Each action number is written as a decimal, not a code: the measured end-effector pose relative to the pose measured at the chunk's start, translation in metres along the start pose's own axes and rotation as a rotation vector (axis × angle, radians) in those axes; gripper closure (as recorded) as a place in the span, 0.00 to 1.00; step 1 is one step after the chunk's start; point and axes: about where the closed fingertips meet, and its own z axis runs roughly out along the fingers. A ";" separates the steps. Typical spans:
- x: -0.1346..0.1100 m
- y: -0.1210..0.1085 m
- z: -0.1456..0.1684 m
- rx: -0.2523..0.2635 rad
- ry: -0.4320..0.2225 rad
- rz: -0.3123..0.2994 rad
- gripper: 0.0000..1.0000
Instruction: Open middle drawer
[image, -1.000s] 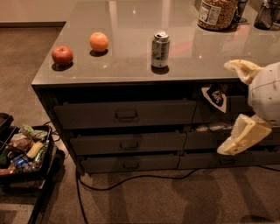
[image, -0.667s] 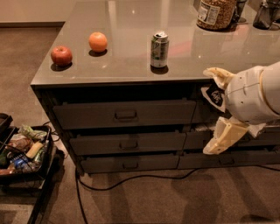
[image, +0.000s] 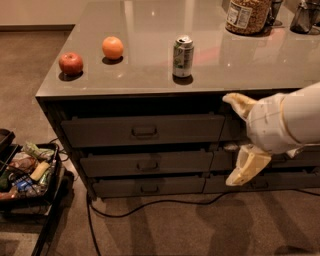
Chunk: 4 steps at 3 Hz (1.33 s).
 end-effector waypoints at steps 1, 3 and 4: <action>0.029 0.027 0.068 -0.069 -0.018 0.009 0.00; 0.079 0.083 0.184 -0.056 -0.037 0.085 0.00; 0.101 0.076 0.250 0.037 -0.088 0.103 0.00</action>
Offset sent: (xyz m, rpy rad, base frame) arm 0.0245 0.0166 -0.2457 0.0567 0.0566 -0.1094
